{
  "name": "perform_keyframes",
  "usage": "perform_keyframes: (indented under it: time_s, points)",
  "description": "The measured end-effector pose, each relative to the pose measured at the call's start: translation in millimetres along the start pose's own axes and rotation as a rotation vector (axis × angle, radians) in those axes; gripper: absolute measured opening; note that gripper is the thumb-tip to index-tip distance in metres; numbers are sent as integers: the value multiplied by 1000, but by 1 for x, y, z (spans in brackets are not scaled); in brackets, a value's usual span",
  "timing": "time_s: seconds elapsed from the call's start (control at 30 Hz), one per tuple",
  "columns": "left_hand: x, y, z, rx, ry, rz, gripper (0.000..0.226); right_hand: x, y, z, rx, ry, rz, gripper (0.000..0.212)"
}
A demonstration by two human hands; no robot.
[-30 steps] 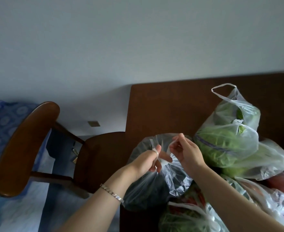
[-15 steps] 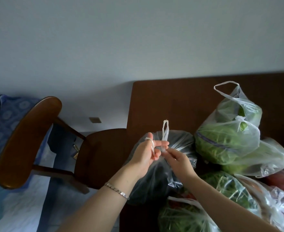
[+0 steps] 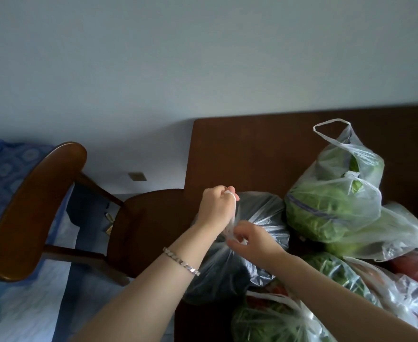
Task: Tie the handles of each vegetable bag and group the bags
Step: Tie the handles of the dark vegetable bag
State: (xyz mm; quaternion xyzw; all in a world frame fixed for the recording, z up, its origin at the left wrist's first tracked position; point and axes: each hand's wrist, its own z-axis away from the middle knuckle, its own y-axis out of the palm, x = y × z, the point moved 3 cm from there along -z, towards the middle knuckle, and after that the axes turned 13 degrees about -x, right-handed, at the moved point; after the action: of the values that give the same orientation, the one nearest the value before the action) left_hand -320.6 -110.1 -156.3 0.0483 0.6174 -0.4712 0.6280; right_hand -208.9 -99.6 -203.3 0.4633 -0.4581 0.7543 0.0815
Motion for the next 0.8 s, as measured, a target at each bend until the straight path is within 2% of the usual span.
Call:
perform_keyframes:
  time_s: [0.07, 0.13, 0.27, 0.4, 0.5, 0.7, 0.8]
  points:
    - [-1, 7, 3, 57, -15, 22, 24, 0, 0, 0, -12, 38, -19, 40]
    - [0, 11, 8, 109, 4, 45, 32, -2, 2, 0, -30, 152, -141, 41]
    - [20, 13, 20, 196, 242, -73, 44, -12, 5, -1, -59, 402, -407, 31]
    - [44, 8, 24, 279, 321, -221, 41, -16, 3, 3, -83, 416, -486, 28]
    - [50, 8, 29, 287, 404, -243, 34, -17, -1, 5, -152, 376, -499, 28]
    - [62, 11, 34, 198, 376, -145, 26, -20, 1, 10, -339, 438, -609, 19]
    - [65, 12, 39, 141, 417, -161, 23, -24, 4, 10, -392, 480, -586, 21]
